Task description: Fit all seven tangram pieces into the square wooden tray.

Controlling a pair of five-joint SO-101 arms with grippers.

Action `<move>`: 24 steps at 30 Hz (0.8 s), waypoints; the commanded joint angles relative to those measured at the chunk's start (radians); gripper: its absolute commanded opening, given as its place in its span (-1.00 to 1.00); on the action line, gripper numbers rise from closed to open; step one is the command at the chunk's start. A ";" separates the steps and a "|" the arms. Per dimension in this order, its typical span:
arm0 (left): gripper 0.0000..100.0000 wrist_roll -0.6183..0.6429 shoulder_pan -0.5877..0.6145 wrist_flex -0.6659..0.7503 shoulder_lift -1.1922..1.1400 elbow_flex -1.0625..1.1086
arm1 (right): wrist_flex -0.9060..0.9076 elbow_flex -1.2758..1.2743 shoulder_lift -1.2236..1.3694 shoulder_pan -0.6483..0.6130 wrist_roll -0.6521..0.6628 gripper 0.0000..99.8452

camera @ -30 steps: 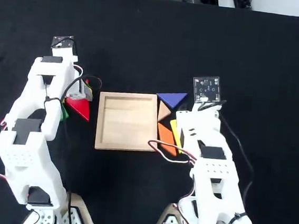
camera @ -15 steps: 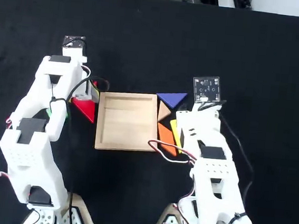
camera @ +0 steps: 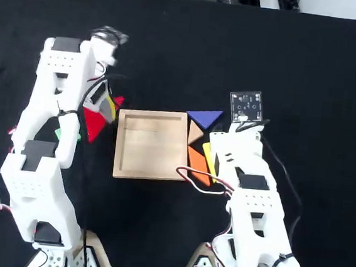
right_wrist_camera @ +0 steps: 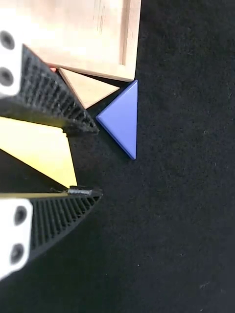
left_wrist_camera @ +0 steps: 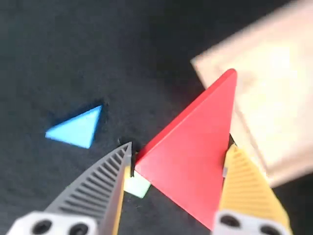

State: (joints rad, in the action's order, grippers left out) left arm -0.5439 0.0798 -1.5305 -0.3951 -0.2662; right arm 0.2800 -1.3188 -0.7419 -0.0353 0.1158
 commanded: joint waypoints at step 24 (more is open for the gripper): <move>-0.58 -0.390 -0.496 0.264 0.028 0.260 | -0.258 -0.047 0.005 0.374 -0.126 -0.64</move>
State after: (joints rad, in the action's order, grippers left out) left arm -0.9582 -0.4051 -1.2927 -0.3966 -0.0069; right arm 0.0453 -1.3755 -0.7419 0.3222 -0.0038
